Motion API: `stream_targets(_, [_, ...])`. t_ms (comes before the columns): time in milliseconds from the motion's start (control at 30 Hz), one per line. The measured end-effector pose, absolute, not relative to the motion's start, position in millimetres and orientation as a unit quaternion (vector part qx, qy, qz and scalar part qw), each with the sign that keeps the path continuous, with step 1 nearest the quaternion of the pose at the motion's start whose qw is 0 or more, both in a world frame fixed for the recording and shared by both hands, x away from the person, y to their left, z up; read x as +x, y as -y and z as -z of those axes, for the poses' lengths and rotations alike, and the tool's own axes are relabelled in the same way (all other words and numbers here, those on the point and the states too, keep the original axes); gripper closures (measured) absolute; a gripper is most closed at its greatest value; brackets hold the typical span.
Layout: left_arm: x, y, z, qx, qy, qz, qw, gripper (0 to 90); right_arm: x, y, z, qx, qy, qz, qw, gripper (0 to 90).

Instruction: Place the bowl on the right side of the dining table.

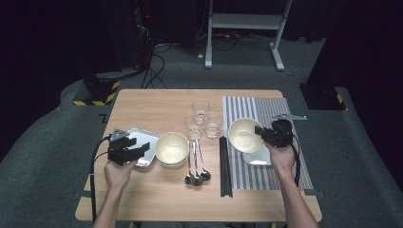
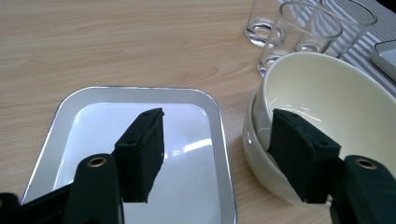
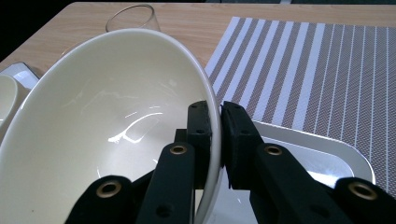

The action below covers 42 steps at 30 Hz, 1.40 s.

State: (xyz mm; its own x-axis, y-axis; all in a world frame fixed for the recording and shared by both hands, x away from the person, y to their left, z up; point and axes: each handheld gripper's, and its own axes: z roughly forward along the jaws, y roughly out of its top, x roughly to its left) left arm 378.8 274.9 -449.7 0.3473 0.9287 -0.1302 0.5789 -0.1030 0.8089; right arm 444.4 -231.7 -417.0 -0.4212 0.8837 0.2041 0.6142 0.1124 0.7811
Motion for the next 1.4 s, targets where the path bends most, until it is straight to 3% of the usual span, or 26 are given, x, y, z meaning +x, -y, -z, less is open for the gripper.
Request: stream_targets(1400, [356.5,-289.5,479.0,0.701,-0.541,-0.232,0.403,32.4,441.2,263.1,432.8,0.559,-0.7,-0.412,0.164,82.6])
